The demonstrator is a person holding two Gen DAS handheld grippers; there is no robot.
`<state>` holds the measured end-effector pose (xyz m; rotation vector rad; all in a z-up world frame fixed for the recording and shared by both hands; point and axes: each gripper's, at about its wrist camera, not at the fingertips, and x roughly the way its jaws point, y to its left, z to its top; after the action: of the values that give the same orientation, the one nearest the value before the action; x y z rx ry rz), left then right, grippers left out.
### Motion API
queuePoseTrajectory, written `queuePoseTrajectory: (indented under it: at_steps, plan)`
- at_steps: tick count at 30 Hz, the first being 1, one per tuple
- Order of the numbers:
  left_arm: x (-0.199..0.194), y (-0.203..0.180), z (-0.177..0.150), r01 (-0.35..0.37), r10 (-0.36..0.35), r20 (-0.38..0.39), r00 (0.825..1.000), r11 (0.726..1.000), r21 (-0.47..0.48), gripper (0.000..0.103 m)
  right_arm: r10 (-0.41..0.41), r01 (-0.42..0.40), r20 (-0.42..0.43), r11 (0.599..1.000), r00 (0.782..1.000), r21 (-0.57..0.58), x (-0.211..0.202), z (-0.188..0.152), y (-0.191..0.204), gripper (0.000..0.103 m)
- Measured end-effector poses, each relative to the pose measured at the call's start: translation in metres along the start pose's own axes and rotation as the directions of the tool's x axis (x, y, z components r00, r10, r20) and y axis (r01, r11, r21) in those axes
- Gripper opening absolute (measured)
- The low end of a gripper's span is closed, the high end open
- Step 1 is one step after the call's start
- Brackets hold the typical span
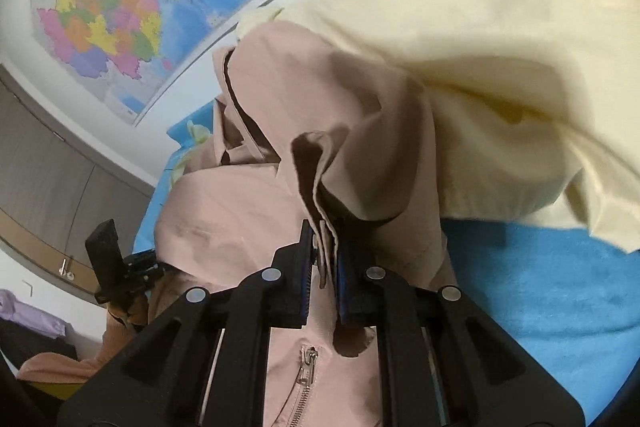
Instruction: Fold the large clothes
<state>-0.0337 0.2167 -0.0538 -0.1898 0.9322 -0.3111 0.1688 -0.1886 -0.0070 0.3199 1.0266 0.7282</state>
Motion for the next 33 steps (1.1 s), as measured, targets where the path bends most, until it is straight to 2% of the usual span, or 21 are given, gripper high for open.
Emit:
queuePoseTrajectory:
  at_steps: [4, 5, 7, 9, 10, 12, 13, 14, 16, 17, 20, 22, 25, 27, 30, 32, 33]
  plan:
    - [-0.028, 0.022, 0.001, 0.042, -0.036, 0.058, 0.998, 0.994, -0.104, 0.015, 0.018, -0.018, -0.008, 1.000, 1.000, -0.025, 0.000, -0.005, 0.014, 0.010]
    - [-0.032, 0.023, 0.001, 0.034, -0.028, 0.062, 0.998, 0.994, -0.106, 0.015, 0.017, -0.018, -0.013, 0.999, 1.000, -0.036, 0.000, -0.007, 0.018, 0.010]
    - [-0.042, 0.023, 0.001, -0.016, 0.024, 0.071, 0.997, 0.995, -0.101, 0.008, 0.005, -0.006, -0.013, 0.998, 1.000, -0.057, -0.001, -0.009, 0.025, 0.010]
    - [-0.047, 0.034, 0.000, -0.059, 0.069, 0.064, 0.996, 0.988, -0.144, 0.005, -0.015, 0.013, -0.023, 0.998, 1.000, -0.069, 0.004, -0.010, 0.027, 0.011]
    - [-0.045, 0.040, -0.002, -0.058, 0.066, 0.057, 0.996, 0.989, -0.139, 0.005, -0.023, 0.021, -0.029, 0.998, 0.999, -0.061, 0.008, -0.010, 0.028, 0.012]
    - [-0.037, 0.040, -0.008, -0.027, 0.032, 0.039, 0.999, 0.993, -0.115, 0.006, -0.096, 0.093, -0.037, 0.992, 0.995, -0.089, 0.021, -0.009, 0.028, 0.013]
    - [-0.034, 0.037, -0.010, -0.036, 0.039, 0.026, 0.999, 0.995, -0.098, 0.006, -0.135, 0.132, -0.031, 0.986, 0.990, -0.102, 0.024, -0.009, 0.028, 0.015]
    - [-0.033, 0.033, -0.012, -0.038, 0.040, 0.023, 0.999, 0.996, -0.078, 0.011, -0.202, 0.198, -0.018, 0.972, 0.979, -0.126, 0.030, -0.008, 0.027, 0.016]
    - [-0.034, 0.023, -0.017, 0.016, -0.015, 0.027, 1.000, 0.999, -0.033, 0.031, -0.262, 0.263, 0.022, 0.955, 0.965, -0.138, 0.030, -0.007, 0.025, 0.016]
    - [-0.034, 0.019, -0.018, 0.028, -0.027, 0.029, 0.999, 0.999, -0.017, 0.049, -0.281, 0.283, 0.039, 0.947, 0.959, -0.149, 0.029, -0.007, 0.026, 0.015]
    - [-0.029, 0.010, -0.024, 0.034, -0.035, 0.029, 0.999, 0.999, 0.014, 0.052, -0.294, 0.302, 0.079, 0.944, 0.953, -0.132, 0.022, -0.006, 0.023, 0.014]
    - [-0.026, 0.007, -0.027, 0.030, -0.030, 0.017, 0.999, 0.999, 0.017, 0.052, -0.333, 0.350, 0.125, 0.924, 0.935, -0.153, 0.018, -0.006, 0.024, 0.014]
    - [-0.024, 0.006, -0.032, 0.003, -0.003, 0.005, 1.000, 1.000, 0.023, 0.055, -0.362, 0.372, 0.094, 0.917, 0.927, -0.143, 0.029, -0.008, 0.017, 0.015]
    - [-0.024, 0.005, -0.034, -0.011, 0.011, -0.002, 1.000, 1.000, 0.020, 0.062, -0.383, 0.390, 0.072, 0.907, 0.921, -0.157, 0.035, -0.013, 0.013, 0.018]
    - [-0.026, 0.001, -0.041, -0.022, 0.022, -0.020, 1.000, 1.000, 0.014, 0.066, -0.364, 0.373, 0.086, 0.918, 0.927, -0.138, 0.023, -0.019, 0.016, 0.030]
    - [-0.029, -0.002, -0.048, -0.025, 0.025, -0.028, 0.999, 1.000, 0.012, 0.070, -0.336, 0.351, 0.121, 0.926, 0.934, -0.138, 0.003, -0.025, 0.023, 0.048]
    - [-0.030, -0.004, -0.051, -0.025, 0.025, -0.031, 0.999, 1.000, 0.011, 0.070, -0.329, 0.348, 0.140, 0.926, 0.934, -0.144, -0.006, -0.028, 0.028, 0.051]
